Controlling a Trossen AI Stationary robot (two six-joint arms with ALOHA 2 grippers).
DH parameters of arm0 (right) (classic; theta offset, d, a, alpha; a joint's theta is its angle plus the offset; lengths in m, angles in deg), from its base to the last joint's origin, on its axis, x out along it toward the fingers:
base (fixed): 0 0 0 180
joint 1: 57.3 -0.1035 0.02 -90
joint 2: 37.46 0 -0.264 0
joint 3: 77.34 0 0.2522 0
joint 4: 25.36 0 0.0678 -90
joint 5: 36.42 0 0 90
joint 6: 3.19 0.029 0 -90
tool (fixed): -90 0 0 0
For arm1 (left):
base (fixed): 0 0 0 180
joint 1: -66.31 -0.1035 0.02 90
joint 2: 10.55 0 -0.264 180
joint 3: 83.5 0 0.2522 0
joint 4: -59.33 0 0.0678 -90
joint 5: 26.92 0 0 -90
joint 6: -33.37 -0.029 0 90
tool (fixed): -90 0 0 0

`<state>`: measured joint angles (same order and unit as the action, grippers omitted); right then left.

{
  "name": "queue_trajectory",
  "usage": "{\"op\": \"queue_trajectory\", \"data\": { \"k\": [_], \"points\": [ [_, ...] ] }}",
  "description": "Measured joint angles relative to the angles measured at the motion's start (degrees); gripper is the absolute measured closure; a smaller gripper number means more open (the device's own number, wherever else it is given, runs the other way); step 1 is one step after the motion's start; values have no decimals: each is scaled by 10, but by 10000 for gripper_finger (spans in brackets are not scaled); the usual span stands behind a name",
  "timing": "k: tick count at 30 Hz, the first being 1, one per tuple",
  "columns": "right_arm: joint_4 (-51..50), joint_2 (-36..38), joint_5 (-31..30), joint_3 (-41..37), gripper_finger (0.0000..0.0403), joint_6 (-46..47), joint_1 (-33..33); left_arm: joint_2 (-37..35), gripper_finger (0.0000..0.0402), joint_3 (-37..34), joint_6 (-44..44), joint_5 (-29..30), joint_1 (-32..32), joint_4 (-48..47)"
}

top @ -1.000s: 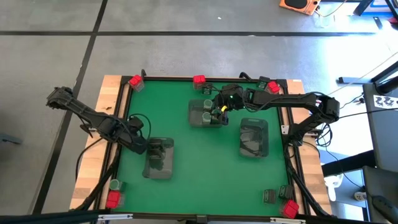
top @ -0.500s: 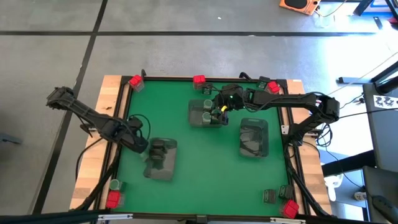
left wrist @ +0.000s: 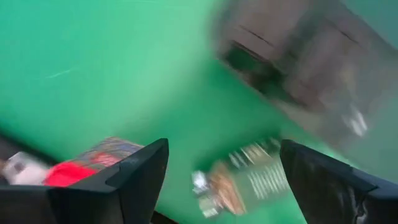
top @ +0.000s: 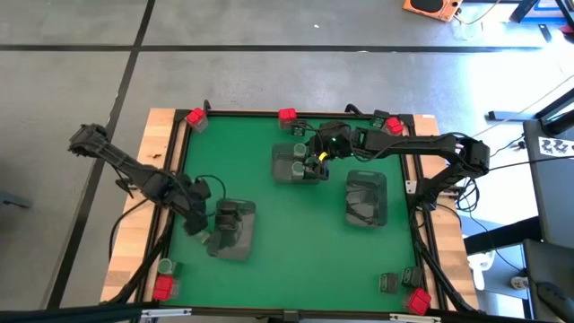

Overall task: Sort spices by type
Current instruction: Put the green seasoning bottle into the top black bin

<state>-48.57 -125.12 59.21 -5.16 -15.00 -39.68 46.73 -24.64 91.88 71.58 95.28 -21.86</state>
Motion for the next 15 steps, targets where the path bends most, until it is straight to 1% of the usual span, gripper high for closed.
{"op": "queue_trajectory", "data": {
  "k": [3, 6, 11, 15],
  "points": [
    [-1, 0, 0, 0, 52, 0, 0, 6, 95, -3, -56, -20, 24, 0],
    [-2, 0, 0, 0, 52, 0, 0, 17, 95, -19, -86, -31, 48, 8],
    [-2, 0, 0, 0, 52, -3, 0, 43, 95, -36, -73, -64, 81, 19],
    [-2, 0, 0, 0, 52, -4, 0, 65, 96, -36, -66, -70, 103, 51]
  ]
}}
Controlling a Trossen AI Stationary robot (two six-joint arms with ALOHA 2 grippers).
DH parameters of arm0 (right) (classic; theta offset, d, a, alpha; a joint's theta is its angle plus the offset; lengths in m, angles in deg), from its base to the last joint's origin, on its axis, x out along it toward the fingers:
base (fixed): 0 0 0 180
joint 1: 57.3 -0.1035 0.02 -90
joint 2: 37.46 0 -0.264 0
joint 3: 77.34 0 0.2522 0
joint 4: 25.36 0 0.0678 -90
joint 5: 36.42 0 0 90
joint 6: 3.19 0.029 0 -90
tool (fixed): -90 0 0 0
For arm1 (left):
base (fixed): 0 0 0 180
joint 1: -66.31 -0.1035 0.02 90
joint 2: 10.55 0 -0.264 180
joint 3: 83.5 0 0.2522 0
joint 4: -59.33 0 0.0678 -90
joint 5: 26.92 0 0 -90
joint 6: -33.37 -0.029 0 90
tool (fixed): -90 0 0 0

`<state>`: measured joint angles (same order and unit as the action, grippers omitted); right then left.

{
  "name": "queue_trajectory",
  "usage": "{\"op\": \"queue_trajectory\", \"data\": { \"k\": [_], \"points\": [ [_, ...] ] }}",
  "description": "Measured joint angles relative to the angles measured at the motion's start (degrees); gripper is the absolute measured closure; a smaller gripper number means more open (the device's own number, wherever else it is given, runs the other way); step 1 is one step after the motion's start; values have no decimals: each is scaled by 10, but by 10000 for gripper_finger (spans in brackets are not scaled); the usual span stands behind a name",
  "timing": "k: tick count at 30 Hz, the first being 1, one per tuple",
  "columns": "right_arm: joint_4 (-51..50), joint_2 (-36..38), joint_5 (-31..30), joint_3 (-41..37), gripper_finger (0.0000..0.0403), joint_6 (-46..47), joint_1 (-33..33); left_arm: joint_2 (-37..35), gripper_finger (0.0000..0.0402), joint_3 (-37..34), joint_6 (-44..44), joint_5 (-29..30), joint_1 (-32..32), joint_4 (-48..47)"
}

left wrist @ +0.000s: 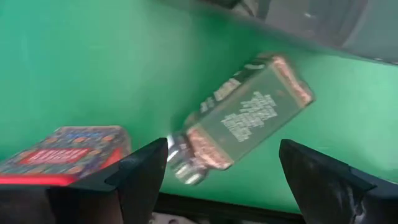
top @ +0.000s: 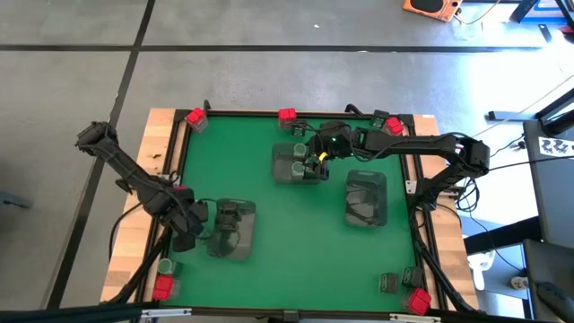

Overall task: Sort spices by type
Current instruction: Put the green seasoning bottle into the top black bin

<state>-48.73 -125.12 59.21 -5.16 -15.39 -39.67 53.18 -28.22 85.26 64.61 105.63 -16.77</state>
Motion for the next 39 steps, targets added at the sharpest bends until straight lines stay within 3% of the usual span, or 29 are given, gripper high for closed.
{"op": "queue_trajectory", "data": {
  "k": [20, 33, 39],
  "points": [
    [4, 0, 0, 0, 52, 0, 0, 182, 97, 0, -56, 25, 45, 36],
    [10, 0, 0, 0, 52, 0, 0, 229, 205, 1, -57, 21, 46, 76],
    [9, 0, 0, 0, 52, 4, 0, 226, 205, 2, -32, 22, 46, 69]
  ]
}}
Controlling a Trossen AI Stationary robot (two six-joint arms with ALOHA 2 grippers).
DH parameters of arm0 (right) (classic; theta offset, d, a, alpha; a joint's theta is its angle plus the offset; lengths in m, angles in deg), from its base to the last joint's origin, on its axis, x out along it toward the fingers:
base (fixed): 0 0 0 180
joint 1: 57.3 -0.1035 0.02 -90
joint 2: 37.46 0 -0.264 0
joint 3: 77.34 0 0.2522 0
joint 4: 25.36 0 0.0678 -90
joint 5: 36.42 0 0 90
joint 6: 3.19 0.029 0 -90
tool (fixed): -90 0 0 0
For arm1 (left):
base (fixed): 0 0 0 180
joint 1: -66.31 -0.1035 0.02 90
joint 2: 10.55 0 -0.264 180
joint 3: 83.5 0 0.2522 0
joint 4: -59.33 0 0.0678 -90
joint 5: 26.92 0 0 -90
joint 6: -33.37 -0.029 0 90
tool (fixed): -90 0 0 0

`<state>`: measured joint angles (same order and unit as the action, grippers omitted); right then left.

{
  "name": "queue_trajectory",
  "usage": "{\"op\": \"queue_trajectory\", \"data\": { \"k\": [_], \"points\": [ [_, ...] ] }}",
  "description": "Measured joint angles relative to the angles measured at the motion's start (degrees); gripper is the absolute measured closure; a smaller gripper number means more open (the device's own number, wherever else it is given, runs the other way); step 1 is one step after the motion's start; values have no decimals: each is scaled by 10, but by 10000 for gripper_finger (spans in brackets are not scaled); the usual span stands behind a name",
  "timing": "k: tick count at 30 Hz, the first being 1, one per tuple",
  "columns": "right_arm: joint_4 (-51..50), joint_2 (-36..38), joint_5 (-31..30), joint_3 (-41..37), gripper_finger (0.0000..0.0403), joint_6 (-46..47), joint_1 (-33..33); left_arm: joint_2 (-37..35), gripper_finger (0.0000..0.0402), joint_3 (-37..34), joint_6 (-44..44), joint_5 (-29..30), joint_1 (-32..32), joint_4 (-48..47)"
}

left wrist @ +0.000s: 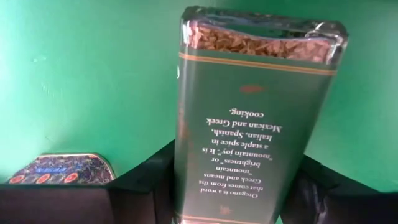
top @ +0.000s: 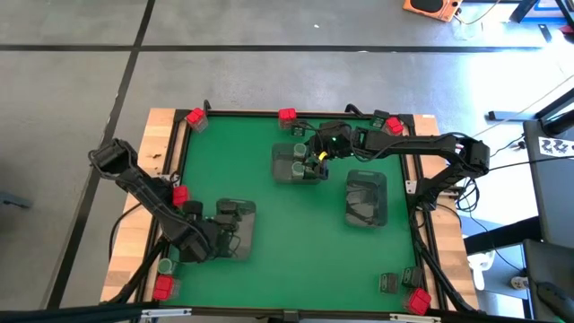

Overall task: Sort spices by type
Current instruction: Put the green seasoning bottle into the top black bin

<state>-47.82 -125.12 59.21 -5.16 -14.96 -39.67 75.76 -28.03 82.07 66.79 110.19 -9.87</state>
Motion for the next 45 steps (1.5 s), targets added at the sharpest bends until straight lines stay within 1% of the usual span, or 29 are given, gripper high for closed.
{"op": "queue_trajectory", "data": {
  "k": [4, 10, 15, 20, 25, 27, 29, 33, 39, 41, 45],
  "points": [
    [-1, 0, 0, 0, 52, 9, 0, 1, 204, 10, 8, 10, -1, -42],
    [-1, 0, 0, 0, 52, 11, 0, 1, 202, 49, 9, 8, 0, -120],
    [-4, 4, -1, 0, 52, 31, 0, 0, 203, 88, 11, 10, 0, -181],
    [-15, 32, -3, 0, 52, 60, -1, -13, 202, 128, 21, 42, 1, -257],
    [-36, 58, -6, 0, 52, 70, -9, -38, 201, 167, 52, 62, 1, -316],
    [-35, 69, -1, 0, 52, 76, -14, -48, 201, 183, 66, 81, 1, -333],
    [-40, 79, 0, 0, 52, 86, -22, -56, 201, 197, 74, 113, 1, -346],
    [-58, 89, 0, 0, 52, 99, -53, -62, 201, 232, 61, 185, -7, -345],
    [-100, 92, 0, 1, 52, 131, -114, -62, 200, 283, -11, 280, -45, -322],
    [-121, 92, -1, 1, 52, 144, -137, -62, 199, 292, -54, 299, -63, -295],
    [-167, 92, -26, 1, 52, 158, -185, -56, 199, 304, -154, 303, -106, -225]
  ]
}}
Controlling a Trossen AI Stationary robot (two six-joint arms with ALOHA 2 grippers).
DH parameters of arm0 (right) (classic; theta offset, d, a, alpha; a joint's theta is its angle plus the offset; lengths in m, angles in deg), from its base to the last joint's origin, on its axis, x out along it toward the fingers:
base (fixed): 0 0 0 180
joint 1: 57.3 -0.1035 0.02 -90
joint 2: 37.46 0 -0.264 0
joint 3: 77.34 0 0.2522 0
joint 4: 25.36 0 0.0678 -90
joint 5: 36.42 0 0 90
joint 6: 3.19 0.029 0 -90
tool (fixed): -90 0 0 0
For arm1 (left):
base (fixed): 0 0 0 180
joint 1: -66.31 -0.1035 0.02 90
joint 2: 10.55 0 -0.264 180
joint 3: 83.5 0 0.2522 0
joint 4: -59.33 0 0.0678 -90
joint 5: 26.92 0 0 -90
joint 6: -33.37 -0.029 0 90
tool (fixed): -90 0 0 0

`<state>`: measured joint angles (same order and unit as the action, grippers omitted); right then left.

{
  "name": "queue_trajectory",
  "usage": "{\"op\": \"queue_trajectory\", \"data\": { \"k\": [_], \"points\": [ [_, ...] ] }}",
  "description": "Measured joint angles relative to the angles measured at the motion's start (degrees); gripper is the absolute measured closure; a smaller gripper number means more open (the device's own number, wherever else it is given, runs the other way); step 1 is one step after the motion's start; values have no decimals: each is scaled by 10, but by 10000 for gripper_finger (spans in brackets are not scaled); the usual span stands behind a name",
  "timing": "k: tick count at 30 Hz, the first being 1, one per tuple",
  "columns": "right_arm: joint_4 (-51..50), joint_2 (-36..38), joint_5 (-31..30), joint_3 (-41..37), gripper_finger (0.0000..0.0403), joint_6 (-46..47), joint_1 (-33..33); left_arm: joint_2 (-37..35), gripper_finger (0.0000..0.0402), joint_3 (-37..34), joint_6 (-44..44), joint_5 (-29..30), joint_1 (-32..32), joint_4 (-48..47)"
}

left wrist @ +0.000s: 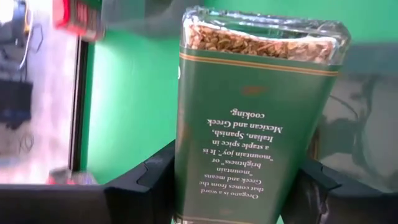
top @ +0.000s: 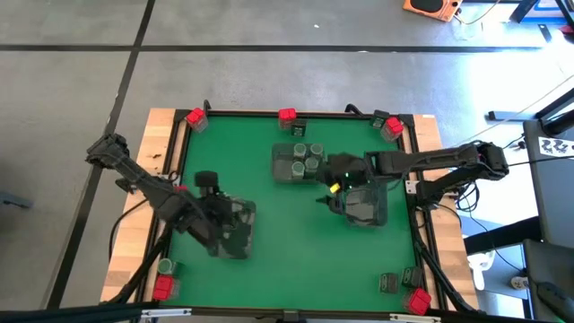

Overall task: Sort spices by type
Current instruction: Put the green seasoning bottle into the top black bin

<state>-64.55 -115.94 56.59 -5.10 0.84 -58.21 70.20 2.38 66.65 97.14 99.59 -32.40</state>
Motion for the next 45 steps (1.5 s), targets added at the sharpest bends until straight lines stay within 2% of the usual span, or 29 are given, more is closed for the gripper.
{"op": "queue_trajectory", "data": {
  "k": [5, 9, 15, 21, 29, 32, 41, 45],
  "points": [
    [-46, 0, -63, -2, 52, 28, -60, 43, 199, 37, -109, 1, -48, 50],
    [-32, 0, -111, -51, 52, 62, -107, 101, 198, 95, -179, 3, -76, 56],
    [60, 0, -140, -158, 52, 159, -161, 214, 198, 194, -284, 13, -97, 73],
    [141, 0, -170, -202, 52, 244, -225, 322, 198, 250, -413, 15, -101, 163],
    [307, -2, -240, -225, 52, 267, -278, 426, 198, 264, -534, 93, -94, 177],
    [336, -12, -273, -231, 52, 271, -281, 450, 198, 264, -571, 127, -93, 191],
    [477, -104, -351, -231, 52, 237, -279, 485, 198, 264, -682, 178, -91, 235],
    [530, -142, -348, -229, 52, 213, -267, 484, 198, 265, -706, 190, -89, 259]
  ]
}}
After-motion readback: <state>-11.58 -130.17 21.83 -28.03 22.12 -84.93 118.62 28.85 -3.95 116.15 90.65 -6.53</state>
